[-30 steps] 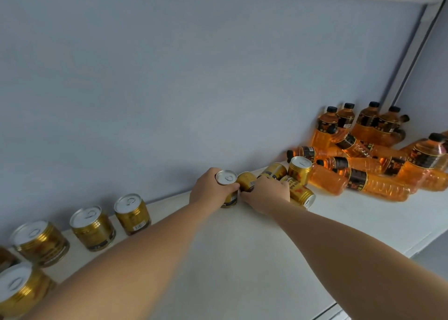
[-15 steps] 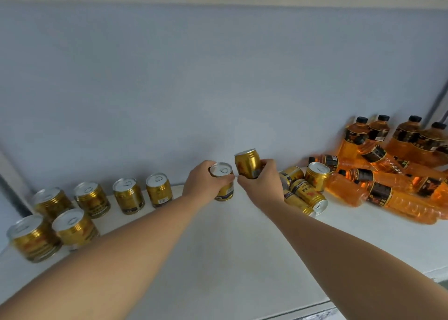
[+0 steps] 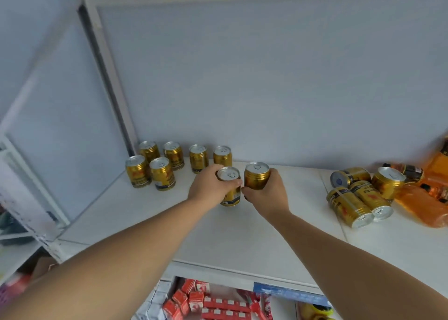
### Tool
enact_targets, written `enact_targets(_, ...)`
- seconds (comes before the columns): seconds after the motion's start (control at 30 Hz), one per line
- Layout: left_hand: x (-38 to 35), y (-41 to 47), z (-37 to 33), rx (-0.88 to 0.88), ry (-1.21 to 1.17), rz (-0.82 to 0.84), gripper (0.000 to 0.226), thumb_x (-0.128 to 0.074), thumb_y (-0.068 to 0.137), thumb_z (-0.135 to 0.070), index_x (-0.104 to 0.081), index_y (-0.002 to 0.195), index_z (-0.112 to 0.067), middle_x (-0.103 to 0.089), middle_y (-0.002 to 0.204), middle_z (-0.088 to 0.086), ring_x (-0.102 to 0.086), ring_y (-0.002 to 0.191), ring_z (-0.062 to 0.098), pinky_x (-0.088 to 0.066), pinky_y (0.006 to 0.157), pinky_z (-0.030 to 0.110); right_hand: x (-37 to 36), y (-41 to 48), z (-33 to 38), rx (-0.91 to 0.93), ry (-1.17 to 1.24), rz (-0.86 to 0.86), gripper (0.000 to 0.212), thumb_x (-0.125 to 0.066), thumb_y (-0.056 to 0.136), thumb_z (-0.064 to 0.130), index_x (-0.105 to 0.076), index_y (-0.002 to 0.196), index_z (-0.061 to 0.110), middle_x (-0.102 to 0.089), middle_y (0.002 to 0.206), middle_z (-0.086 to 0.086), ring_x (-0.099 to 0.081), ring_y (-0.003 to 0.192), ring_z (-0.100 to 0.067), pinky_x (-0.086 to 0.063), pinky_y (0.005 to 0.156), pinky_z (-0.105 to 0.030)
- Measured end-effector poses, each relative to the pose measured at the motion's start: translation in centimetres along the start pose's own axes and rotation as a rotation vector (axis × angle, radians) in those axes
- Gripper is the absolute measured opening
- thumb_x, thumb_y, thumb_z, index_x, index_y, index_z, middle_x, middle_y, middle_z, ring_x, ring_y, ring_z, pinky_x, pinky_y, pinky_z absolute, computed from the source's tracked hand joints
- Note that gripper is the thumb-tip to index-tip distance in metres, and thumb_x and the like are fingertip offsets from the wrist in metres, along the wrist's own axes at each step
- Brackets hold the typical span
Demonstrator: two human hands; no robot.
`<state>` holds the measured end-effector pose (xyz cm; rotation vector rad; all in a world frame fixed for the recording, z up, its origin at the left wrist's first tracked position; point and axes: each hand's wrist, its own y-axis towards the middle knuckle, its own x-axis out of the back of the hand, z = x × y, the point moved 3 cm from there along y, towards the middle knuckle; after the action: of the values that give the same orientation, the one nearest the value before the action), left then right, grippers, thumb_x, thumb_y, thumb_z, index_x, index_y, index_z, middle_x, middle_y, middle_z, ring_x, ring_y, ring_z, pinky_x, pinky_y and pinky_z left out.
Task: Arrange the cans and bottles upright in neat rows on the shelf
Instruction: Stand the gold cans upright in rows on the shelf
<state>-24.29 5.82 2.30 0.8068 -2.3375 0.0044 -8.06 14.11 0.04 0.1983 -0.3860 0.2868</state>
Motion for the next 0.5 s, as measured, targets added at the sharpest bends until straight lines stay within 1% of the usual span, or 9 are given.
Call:
enact_targets(0.1, 2.5, -1.0, 2.1, 0.031, 0.054, -0.062, 0.056, -0.080, 0.068, -0.064, -0.068, 0.113, -0.032, -0.070, 0.099, -0.015, -0.066, 0.094, 0.009, -0.058, 0.078, 0.038, -2.6, -1.0, 0.6, 0.026, -0.014, 0.055, 0.065, -0.084, 0.059, 0.035, -0.049, 0.113, 0.029, -0.060, 0.107, 0.007, -0.061, 0.089, -0.009, -0.050, 0.066, -0.028)
enact_targets(0.2, 4.5, -1.2, 3.8, 0.048, 0.051, -0.104, 0.050, -0.082, 0.073, -0.058, -0.068, 0.112, -0.030, -0.070, 0.099, -0.013, -0.066, 0.094, 0.011, -0.058, 0.078, 0.038, -4.8, -1.5, 1.4, 0.045, -0.029, 0.094, 0.064, -0.085, 0.061, 0.034, -0.048, 0.113, 0.030, -0.060, 0.105, 0.008, -0.059, 0.089, -0.007, -0.046, 0.063, -0.025)
enact_targets(0.27, 5.4, -0.9, 4.8, 0.048, 0.042, -0.120, 0.038, -0.082, 0.074, -0.056, -0.067, 0.103, -0.036, -0.069, 0.095, -0.016, -0.065, 0.091, 0.008, -0.058, 0.076, 0.036, -6.0, -1.4, 1.8, 0.045, -0.039, 0.102, 0.064, -0.086, 0.062, 0.033, -0.045, 0.112, 0.031, -0.060, 0.106, 0.008, -0.060, 0.090, -0.009, -0.049, 0.066, -0.027)
enact_targets(0.33, 6.1, -0.4, 5.5, 0.041, 0.041, -0.129, 0.028, -0.082, 0.075, -0.054, -0.061, 0.089, -0.044, -0.066, 0.089, -0.019, -0.063, 0.087, 0.003, -0.056, 0.072, 0.031, -7.1, -1.2, 2.1, 0.034, -0.047, 0.099, 0.065, -0.087, 0.062, 0.032, -0.044, 0.111, 0.033, -0.060, 0.106, 0.009, -0.060, 0.090, -0.010, -0.051, 0.069, -0.028)
enact_targets(0.4, 6.8, 0.3, 5.9, 0.029, 0.044, -0.143, 0.030, -0.083, 0.075, -0.054, -0.054, 0.082, -0.048, -0.063, 0.086, -0.023, -0.060, 0.084, -0.002, -0.053, 0.069, 0.027, -8.0, -0.7, 2.4, 0.026, -0.059, 0.091, 0.065, -0.088, 0.062, 0.033, -0.044, 0.110, 0.033, -0.061, 0.105, 0.010, -0.060, 0.090, -0.010, -0.050, 0.069, -0.028)
enact_targets(0.5, 7.4, 1.6, 6.7, 0.021, 0.012, -0.146, 0.033, -0.083, 0.074, -0.054, -0.054, 0.086, -0.047, -0.061, 0.086, -0.025, -0.059, 0.083, -0.002, -0.050, 0.067, 0.023, -9.2, 0.2, 2.6, 0.013, -0.079, 0.077, 0.066, -0.088, 0.061, 0.035, -0.043, 0.110, 0.034, -0.059, 0.103, 0.013, -0.059, 0.091, -0.010, -0.046, 0.064, -0.023)
